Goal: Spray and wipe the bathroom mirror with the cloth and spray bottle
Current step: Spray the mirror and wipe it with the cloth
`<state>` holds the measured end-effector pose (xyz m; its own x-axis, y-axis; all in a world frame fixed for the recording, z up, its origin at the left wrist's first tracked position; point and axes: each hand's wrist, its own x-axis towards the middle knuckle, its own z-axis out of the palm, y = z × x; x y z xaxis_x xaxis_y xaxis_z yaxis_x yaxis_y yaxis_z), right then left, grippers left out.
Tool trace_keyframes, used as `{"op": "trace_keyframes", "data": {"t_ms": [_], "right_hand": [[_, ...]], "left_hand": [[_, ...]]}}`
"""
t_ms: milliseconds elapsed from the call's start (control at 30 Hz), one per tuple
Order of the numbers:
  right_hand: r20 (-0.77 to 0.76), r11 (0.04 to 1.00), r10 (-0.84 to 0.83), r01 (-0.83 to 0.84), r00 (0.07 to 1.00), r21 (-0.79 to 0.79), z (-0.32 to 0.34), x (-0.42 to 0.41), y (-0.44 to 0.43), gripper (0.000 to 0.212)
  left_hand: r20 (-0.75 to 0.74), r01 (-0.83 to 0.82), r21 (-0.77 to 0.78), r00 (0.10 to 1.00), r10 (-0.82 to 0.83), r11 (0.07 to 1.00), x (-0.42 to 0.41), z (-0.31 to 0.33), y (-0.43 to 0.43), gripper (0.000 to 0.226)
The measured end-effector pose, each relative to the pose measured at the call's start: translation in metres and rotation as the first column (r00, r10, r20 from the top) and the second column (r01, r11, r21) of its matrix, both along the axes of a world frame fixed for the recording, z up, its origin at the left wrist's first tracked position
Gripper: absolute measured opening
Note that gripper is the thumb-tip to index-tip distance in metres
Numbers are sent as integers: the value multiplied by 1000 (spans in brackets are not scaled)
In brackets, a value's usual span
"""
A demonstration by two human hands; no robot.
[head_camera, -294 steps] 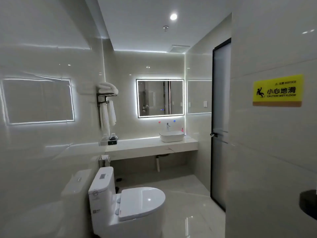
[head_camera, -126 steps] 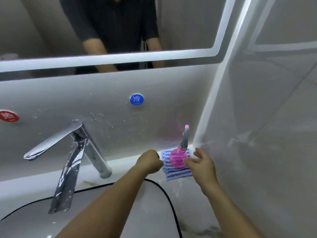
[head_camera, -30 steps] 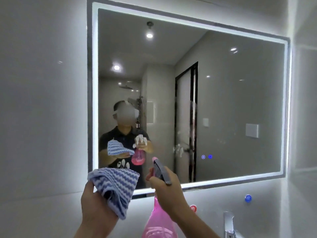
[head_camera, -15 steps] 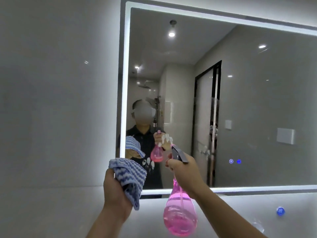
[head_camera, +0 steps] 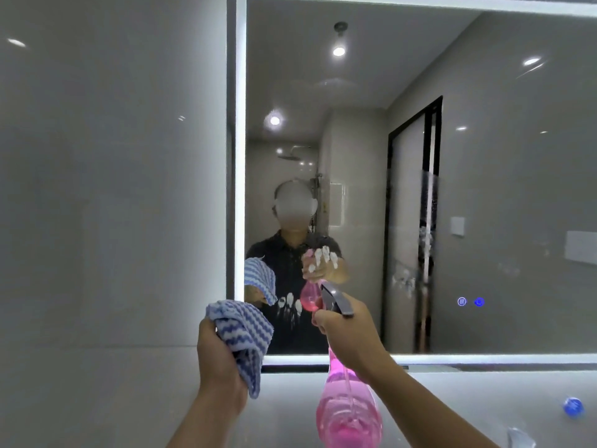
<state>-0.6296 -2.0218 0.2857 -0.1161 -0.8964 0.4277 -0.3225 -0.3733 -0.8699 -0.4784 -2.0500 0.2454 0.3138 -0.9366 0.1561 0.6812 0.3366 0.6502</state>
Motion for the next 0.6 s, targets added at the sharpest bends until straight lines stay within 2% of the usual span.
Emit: {"op": "trace_keyframes", "data": {"t_ms": [100, 233, 333, 433, 500, 600], "right_hand": [[-8, 1000, -6, 6, 1000, 10, -10, 2, 0, 6], [24, 1000, -12, 13, 1000, -20, -10, 1, -1, 8], [12, 1000, -8, 8, 1000, -12, -7, 0, -1, 14], [-34, 995, -75, 72, 997, -72, 1, -5, 0, 17], [-28, 987, -125, 122, 992, -102, 9, -10, 1, 27], [-10, 986, -139, 138, 990, -97, 16, -16, 3, 22]], "left_hand": [[-4, 67, -20, 998, -67, 998, -1, 2, 0, 54], [57, 94, 12, 994, -94, 996, 9, -5, -4, 51], [36, 83, -6, 996, -83, 997, 9, -5, -6, 50], [88, 75, -15, 993, -73, 997, 8, -1, -7, 43], [122, 51, -21, 991, -49, 998, 5, 1, -7, 41], [152, 50, -20, 987, -46, 999, 1, 4, -6, 43]]}}
